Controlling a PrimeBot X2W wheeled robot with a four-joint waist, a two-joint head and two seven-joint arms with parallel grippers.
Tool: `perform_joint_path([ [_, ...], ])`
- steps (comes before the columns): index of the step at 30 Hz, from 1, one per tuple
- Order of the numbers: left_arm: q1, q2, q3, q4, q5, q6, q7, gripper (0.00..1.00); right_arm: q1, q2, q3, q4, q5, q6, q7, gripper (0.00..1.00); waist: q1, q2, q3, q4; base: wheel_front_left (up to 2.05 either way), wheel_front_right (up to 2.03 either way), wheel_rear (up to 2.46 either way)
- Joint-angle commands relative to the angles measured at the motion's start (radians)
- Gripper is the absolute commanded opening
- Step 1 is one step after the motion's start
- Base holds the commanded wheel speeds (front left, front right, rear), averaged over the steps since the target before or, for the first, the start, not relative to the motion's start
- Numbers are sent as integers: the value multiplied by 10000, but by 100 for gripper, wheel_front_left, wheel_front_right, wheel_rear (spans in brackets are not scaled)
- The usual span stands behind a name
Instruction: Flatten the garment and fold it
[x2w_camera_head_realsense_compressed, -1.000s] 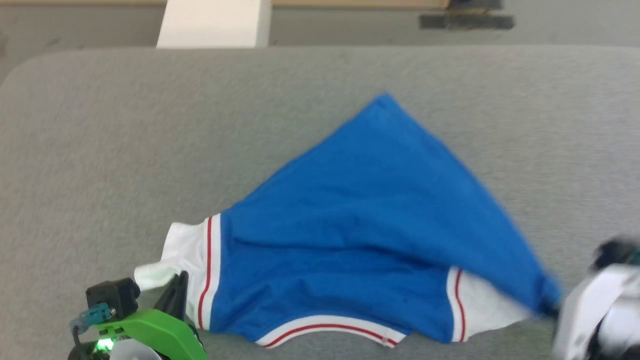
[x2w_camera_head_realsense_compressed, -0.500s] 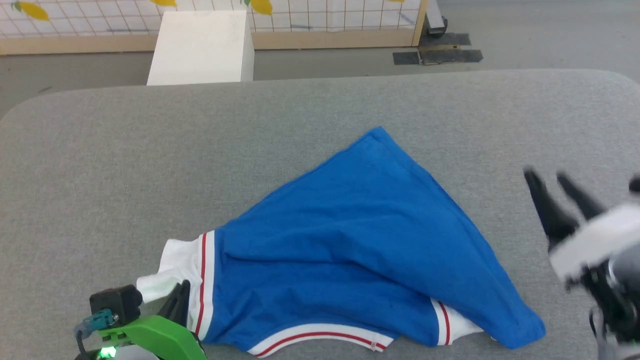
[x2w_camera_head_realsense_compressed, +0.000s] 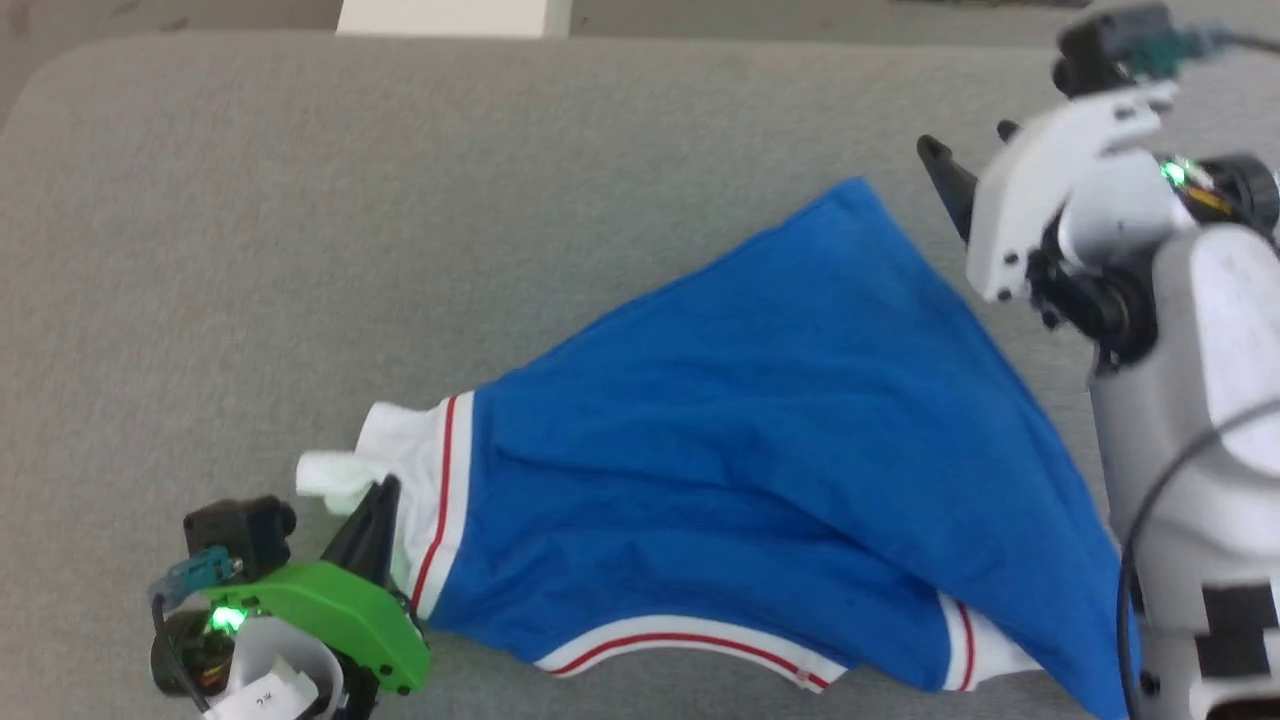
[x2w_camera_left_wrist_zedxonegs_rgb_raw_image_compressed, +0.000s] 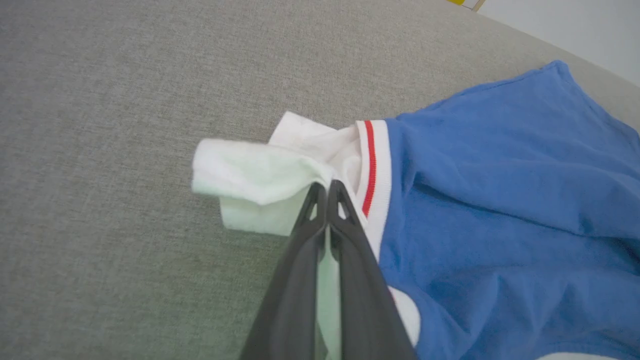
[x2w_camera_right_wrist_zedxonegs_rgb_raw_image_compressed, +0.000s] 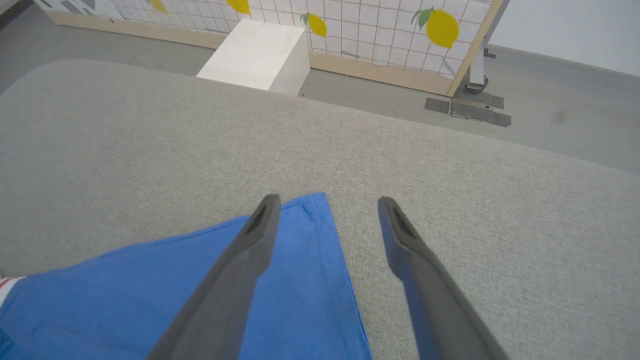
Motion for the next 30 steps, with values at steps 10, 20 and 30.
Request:
perform_joint_path([
  [10,-892,-146,-339,82,12,-298,-303,0,-2135,-121,511,2517,-2336,-13,2825,100,0,0,1939,1475,0,0,0],
  [20,-1049,-123,-379,279,8,-290,-399,0,-2134,-18,653,3194,-2061,-13,3260,0,0,0,1891,1250,0,0,0],
  [30,-570,124,-195,378,48,-17,-326,0,-382,-394,-595,820,504,-13,1369,0,0,0,36,375,0,0,0],
])
